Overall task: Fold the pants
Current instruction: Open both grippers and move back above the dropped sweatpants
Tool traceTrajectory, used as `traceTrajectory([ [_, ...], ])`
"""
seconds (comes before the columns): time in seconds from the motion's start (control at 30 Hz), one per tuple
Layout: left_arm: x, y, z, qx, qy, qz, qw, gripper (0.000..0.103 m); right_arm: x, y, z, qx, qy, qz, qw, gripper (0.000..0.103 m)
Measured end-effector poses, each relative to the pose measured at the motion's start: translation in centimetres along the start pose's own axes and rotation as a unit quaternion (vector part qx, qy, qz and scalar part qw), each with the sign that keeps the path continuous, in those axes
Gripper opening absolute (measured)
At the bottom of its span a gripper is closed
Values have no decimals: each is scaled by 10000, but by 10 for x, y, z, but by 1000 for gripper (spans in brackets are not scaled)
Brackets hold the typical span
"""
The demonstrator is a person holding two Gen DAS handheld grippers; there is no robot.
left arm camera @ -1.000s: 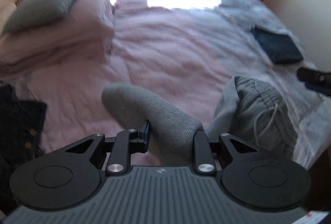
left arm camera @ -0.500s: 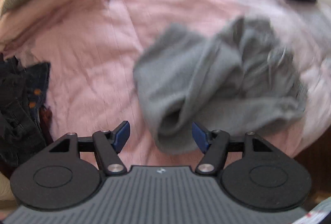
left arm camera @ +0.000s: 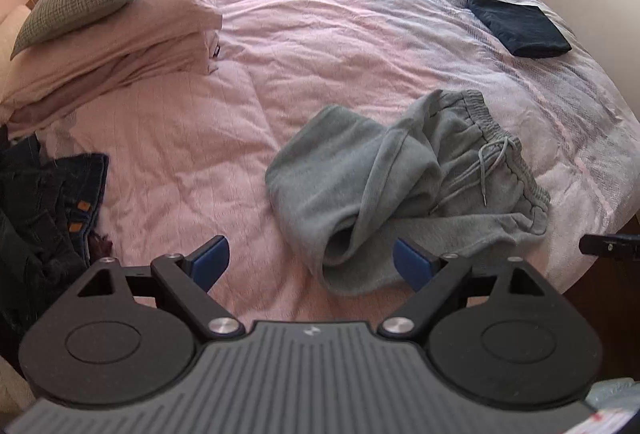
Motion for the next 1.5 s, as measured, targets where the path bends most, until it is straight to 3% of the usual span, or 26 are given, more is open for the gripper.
traceTrajectory([
  [0.23, 23, 32, -3, -258, -304, -392, 9984, 87, 16, -12, 4, -305, -61, -686, 9972, 69],
  [0.53, 87, 51, -18, -383, -699, -931, 9925, 87, 67, -20, -9, -653, -362, -1376, 9877, 69],
  [0.9, 141, 72, -41, -434, -1033, -1407, 9837, 87, 115, -24, -25, -884, -632, -1640, 9805, 69],
  [1.27, 131, 73, -42, -526, -1257, -1430, 9803, 87, 122, -34, -15, -897, -667, -1511, 9822, 69],
  [1.5, 82, 54, -4, -375, -1421, -1189, 9820, 81, 150, -61, -13, -610, -176, -938, 9936, 69],
])
Point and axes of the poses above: each gripper's, at about its wrist camera, not at the fingertips, and z roughly the way its jaws point, x to its right, y to its underside, the point moved 4 cm from there along z, roughly the way its jaws point, and after that the axes turned 6 degrees about -y, right-handed, at the moved point
